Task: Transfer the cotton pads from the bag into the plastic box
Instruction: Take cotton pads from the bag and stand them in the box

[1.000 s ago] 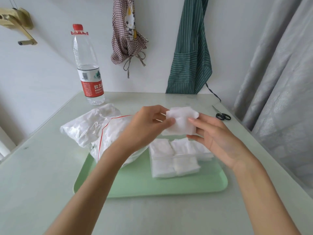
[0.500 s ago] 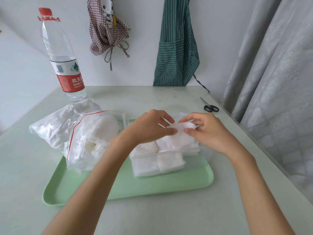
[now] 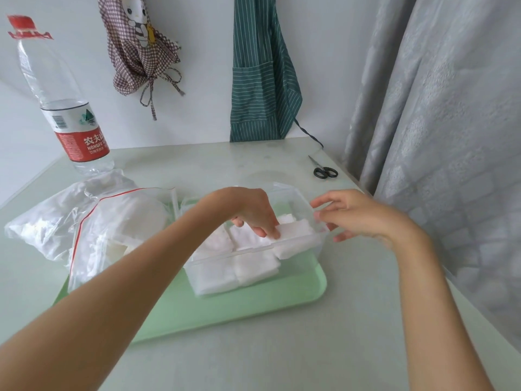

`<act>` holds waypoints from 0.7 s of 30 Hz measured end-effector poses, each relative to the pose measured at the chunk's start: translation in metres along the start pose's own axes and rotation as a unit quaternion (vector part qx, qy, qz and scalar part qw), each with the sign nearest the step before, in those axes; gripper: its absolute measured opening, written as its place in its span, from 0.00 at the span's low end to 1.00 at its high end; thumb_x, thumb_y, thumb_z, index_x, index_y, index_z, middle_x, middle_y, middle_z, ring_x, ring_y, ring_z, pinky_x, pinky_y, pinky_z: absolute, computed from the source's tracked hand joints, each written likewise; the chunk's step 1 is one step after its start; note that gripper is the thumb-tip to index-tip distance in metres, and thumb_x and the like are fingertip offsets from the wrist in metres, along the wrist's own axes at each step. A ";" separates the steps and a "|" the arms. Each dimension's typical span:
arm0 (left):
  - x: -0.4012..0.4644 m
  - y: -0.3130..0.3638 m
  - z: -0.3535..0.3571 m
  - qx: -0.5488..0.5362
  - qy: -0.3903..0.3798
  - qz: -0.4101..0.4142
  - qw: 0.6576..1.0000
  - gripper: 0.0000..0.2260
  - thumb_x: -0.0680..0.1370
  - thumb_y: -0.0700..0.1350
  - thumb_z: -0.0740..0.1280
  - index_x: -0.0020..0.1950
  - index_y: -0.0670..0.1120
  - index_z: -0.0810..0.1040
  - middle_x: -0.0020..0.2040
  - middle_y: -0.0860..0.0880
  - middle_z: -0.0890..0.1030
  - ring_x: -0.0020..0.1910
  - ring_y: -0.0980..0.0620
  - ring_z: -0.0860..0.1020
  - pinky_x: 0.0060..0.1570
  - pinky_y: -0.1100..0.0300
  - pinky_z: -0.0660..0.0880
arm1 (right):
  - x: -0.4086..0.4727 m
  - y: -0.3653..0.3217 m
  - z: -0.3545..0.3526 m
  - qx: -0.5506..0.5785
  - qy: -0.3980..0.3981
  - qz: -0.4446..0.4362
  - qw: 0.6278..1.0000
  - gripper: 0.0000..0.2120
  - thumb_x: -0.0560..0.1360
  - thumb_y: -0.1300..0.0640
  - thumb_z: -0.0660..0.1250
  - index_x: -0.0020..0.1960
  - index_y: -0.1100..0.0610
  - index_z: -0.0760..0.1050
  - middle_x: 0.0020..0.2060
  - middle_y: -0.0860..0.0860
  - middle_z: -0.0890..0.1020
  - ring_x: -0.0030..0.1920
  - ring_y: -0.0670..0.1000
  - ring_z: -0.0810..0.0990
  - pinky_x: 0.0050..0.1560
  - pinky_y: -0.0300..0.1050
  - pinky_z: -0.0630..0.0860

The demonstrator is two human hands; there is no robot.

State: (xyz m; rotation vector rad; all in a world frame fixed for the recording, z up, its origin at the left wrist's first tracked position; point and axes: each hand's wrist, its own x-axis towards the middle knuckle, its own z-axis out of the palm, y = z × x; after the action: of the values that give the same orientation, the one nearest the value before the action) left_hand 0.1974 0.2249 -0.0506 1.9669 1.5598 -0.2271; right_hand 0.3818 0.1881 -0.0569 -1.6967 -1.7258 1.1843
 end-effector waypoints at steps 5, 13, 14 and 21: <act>0.008 0.001 0.017 0.055 0.084 0.029 0.995 0.09 0.72 0.49 0.70 0.51 0.51 0.83 0.32 0.57 0.79 0.42 0.56 0.76 0.50 0.61 0.73 | -0.007 0.014 -0.014 0.032 -0.107 -0.003 0.994 0.16 0.80 0.63 0.59 0.66 0.52 0.71 0.55 0.52 0.81 0.49 0.50 0.83 0.42 0.42 0.82; 0.005 0.005 0.029 0.210 0.187 0.142 0.949 0.03 0.72 0.48 0.70 0.41 0.57 0.81 0.42 0.60 0.81 0.47 0.55 0.79 0.35 0.63 0.65 | 0.003 0.027 -0.008 -0.035 -0.126 -0.034 0.991 0.37 0.64 0.61 0.79 0.68 0.44 0.67 0.55 0.50 0.77 0.49 0.58 0.84 0.51 0.46 0.80; 0.004 0.005 0.027 0.228 0.187 0.164 0.941 0.03 0.71 0.49 0.71 0.42 0.57 0.79 0.41 0.61 0.80 0.46 0.56 0.78 0.33 0.65 0.64 | 0.004 0.027 -0.007 -0.030 -0.121 -0.037 0.992 0.37 0.63 0.60 0.79 0.67 0.45 0.68 0.54 0.51 0.78 0.48 0.58 0.84 0.52 0.47 0.80; 0.006 0.008 0.006 0.285 0.076 0.210 0.932 0.14 0.67 0.58 0.75 0.50 0.61 0.80 0.38 0.59 0.71 0.40 0.57 0.70 0.37 0.61 0.67 | 0.002 0.028 -0.009 -0.036 -0.133 -0.043 0.990 0.38 0.64 0.63 0.78 0.68 0.43 0.66 0.51 0.51 0.80 0.42 0.53 0.84 0.46 0.40 0.80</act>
State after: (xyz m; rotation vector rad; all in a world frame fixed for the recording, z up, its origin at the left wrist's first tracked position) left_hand 0.2078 0.2256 -0.0558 2.7758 1.1969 -0.3887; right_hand 0.4045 0.1891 -0.0748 -1.5422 -2.0002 1.3744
